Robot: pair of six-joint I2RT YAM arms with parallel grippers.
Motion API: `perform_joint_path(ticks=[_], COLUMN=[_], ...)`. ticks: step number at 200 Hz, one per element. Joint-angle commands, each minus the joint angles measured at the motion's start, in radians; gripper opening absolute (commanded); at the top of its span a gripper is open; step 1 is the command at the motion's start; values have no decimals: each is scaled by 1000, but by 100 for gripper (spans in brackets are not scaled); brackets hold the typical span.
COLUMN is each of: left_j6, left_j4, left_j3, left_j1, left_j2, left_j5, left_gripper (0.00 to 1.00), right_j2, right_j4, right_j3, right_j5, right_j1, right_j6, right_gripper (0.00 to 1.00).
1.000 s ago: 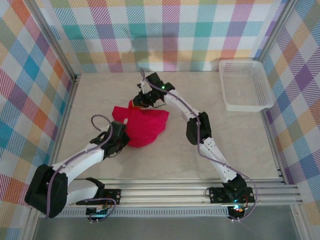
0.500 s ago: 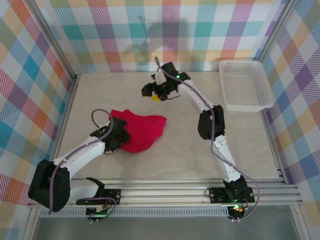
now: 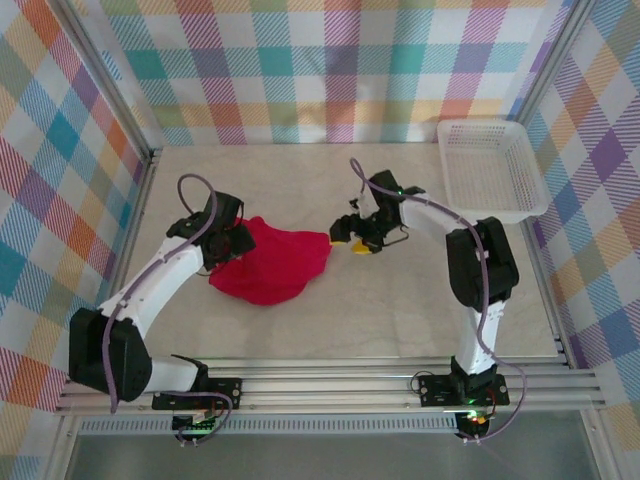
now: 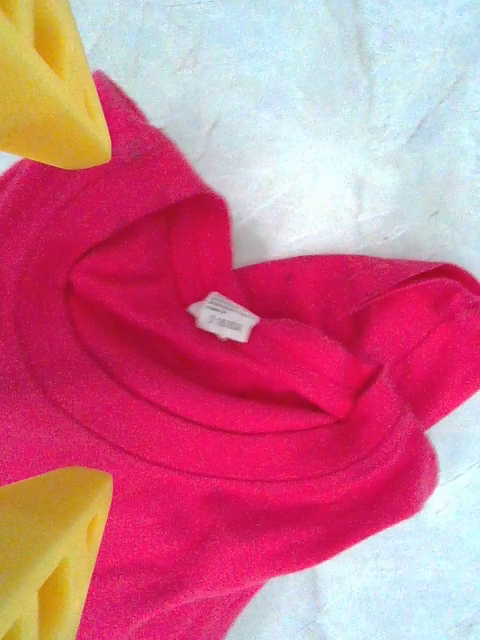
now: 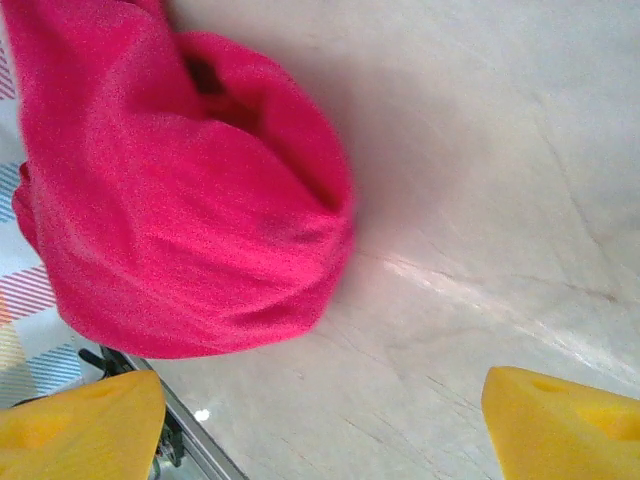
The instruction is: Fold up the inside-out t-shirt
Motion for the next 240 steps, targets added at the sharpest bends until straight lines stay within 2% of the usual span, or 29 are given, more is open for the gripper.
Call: perform_joint_path(ticks=[1,22,34,68,87,95,108,119,126,139,147,154,169,199,222,240], left_j6=[98,118,131,166,192,200,207,209,209,211,208,199,167,93,60,49], left_j4=[22,187,224,210,202,204,215,225,231,237,233,223,192,156,137,149], left_j3=[24,35,75,189,220,225,229,232,235,238,238,235,212,90,27,22], left_j1=[50,77,86,111,130,140,151,160,165,171,172,173,170,121,42,17], left_j2=[126,226,287,422,484,507,541,564,575,582,574,561,503,291,170,151], left_j5=[96,217,269,263,251,253,250,257,266,292,296,290,281,259,268,308], left_gripper=[78,81,81,80,77,75,69,58,46,24,9,0,0,0,0,0], right_j2=[-33,-11,7,76,131,153,180,194,196,182,162,141,79,-85,-236,-303], right_j4=[250,351,391,452,492,508,525,519,505,439,380,313,123,-183,-300,-337], right_j3=[-96,-145,-147,-102,-58,-37,-1,32,52,84,97,106,118,47,-33,-34], right_j5=[-104,-118,-121,-114,-116,-118,-120,-121,-122,-119,-113,-105,-55,28,79,100], right_j1=[10,16,22,67,80,82,82,82,82,82,82,82,80,51,30,20], right_j6=[106,153,174,217,251,265,283,289,290,270,246,222,155,46,11,16], right_gripper=[81,78,76,70,64,58,44,31,22,9,7,7,5,3,6,10])
